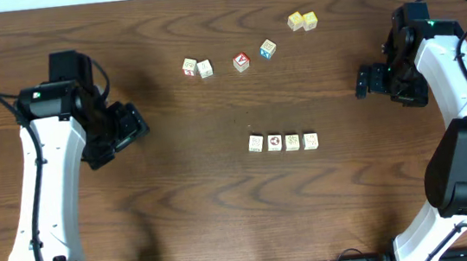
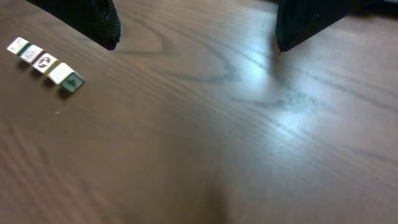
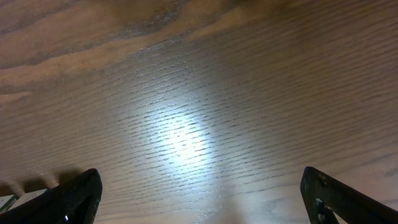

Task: Lift 4 blocks
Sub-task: 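Open the left gripper and pull it back to the left, then move left gripper to row's left end, right gripper to right end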

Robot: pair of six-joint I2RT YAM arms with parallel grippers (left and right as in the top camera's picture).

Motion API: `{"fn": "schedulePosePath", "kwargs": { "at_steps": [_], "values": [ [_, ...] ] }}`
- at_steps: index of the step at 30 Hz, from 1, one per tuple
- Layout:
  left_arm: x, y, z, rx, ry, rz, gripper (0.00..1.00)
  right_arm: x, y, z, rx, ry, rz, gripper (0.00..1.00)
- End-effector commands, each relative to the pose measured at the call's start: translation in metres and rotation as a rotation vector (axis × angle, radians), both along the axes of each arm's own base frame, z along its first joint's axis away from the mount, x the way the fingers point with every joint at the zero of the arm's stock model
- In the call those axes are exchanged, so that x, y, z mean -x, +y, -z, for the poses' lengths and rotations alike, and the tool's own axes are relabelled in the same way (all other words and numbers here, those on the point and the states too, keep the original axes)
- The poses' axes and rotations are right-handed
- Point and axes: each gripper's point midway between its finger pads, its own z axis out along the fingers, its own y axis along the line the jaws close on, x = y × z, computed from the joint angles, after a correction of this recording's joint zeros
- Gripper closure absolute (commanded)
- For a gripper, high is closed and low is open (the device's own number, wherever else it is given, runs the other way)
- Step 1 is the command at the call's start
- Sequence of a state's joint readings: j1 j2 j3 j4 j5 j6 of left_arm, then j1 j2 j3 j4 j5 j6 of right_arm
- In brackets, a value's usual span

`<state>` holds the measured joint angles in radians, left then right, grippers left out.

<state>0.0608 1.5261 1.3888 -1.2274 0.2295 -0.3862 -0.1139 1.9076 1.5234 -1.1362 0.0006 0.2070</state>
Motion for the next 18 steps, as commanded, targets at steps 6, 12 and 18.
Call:
{"fn": "schedulePosePath", "kwargs": {
  "at_steps": [6, 12, 18],
  "values": [
    [0.013, 0.003, 0.020, -0.002, 0.059, 0.000, 0.19, -0.026, 0.027, -0.008, -0.175, -0.105, 0.079, 0.01],
    [0.014, 0.002, 0.021, 0.002, 0.066, 0.001, 0.19, -0.026, 0.077, -0.024, -0.484, -0.107, 0.061, 0.01],
    [0.018, -0.005, 0.025, 0.002, 0.081, 0.025, 0.36, 0.006, 0.107, -0.026, -0.536, -0.011, -0.128, 0.15]
  ]
}}
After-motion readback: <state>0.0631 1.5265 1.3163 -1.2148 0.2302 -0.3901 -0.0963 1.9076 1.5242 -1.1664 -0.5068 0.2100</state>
